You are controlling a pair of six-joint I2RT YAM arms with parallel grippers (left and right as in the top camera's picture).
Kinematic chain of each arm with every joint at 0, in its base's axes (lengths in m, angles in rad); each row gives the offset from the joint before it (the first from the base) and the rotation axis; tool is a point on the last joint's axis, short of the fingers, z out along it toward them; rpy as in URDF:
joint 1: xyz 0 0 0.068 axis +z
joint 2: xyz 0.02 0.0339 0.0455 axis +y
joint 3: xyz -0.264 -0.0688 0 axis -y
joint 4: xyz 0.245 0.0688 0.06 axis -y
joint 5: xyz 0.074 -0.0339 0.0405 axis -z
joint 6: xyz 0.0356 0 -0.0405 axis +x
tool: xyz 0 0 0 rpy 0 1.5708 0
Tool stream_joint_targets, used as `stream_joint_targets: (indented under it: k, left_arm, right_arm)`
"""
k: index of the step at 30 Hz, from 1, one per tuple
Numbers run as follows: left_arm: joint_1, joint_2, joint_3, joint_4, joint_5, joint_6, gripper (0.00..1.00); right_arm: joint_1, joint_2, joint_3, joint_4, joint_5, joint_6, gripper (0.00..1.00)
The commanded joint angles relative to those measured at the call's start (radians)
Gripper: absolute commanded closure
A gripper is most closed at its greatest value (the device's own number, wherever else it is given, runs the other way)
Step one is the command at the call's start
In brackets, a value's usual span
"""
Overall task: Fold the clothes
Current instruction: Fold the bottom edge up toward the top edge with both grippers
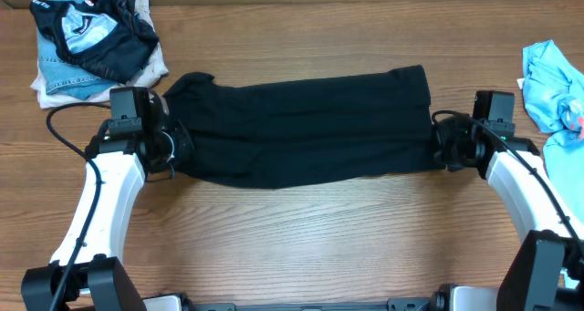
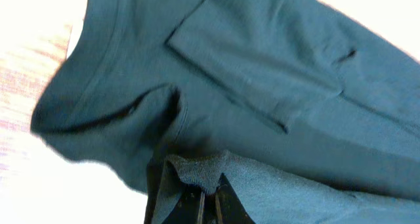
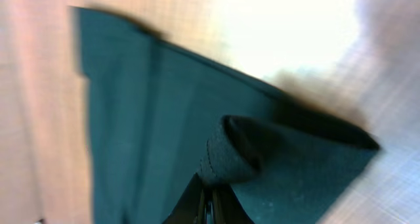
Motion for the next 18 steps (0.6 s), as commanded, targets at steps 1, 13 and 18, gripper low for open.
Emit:
stream_joint_targets:
  k: [1,13,18]
  left_arm:
    - [-0.005,0.007,0.021,0.046,0.001,0.005,0.96]
    - [-0.005,0.042,0.021,0.186,-0.111,0.006,0.95]
    - [-0.005,0.069,0.021,0.229,-0.132,0.008,0.89]
  right_arm:
    - [0.040,0.025,0.021,0.087,0.010,0.001,0.95]
    - [0.095,0.107,0.021,0.251,0.127,0.001,0.95]
    - [0.095,0.110,0.021,0.282,0.141,0.000,0.95]
